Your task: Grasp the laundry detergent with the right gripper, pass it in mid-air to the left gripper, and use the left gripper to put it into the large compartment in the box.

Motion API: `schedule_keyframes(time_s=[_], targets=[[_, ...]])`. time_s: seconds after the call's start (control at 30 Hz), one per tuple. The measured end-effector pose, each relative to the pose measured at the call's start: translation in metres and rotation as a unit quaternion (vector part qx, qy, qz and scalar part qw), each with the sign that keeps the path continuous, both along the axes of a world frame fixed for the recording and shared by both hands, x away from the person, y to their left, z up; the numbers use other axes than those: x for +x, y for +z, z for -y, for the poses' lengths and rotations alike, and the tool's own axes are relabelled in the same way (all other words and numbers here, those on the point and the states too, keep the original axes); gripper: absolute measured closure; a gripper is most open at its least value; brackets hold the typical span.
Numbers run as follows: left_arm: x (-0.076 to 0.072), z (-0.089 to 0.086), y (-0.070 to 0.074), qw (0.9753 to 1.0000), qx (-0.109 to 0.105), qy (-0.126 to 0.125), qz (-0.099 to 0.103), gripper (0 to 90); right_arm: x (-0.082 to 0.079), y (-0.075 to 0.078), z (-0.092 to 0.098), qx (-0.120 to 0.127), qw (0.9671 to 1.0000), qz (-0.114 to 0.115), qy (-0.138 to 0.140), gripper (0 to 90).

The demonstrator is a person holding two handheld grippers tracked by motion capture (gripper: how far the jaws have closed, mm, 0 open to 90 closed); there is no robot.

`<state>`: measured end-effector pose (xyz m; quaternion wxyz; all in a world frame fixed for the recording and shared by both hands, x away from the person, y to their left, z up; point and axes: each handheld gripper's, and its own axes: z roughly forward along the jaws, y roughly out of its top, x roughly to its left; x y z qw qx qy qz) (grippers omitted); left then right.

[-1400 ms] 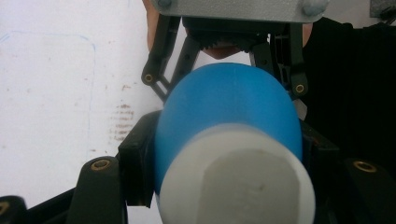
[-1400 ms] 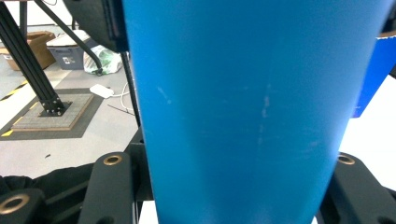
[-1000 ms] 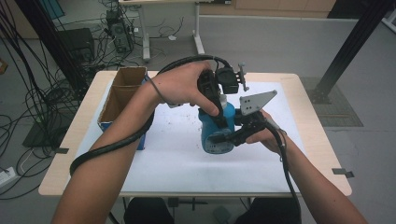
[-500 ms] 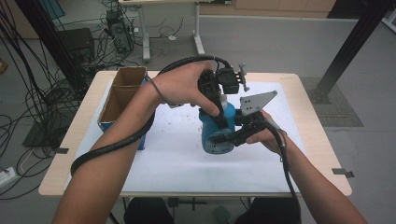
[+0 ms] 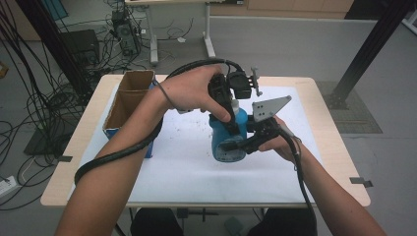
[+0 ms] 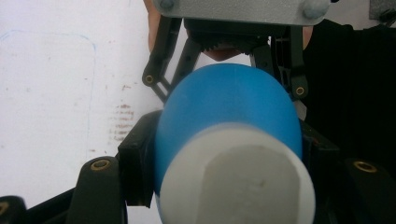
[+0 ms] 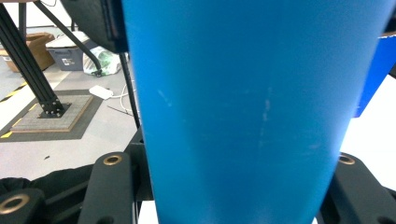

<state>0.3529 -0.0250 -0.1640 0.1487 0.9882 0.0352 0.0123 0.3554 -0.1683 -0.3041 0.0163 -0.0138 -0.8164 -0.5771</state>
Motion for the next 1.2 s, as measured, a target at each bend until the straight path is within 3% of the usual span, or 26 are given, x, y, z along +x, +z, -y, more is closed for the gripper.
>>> schedule_keyframes(time_s=[1.2], targets=[[-0.0009,0.0021,-0.0010,0.9999,0.010,0.003,0.007,37.4,0.0015,-0.0020,-0.0006,0.000,1.0000,0.007,0.001,44.0]])
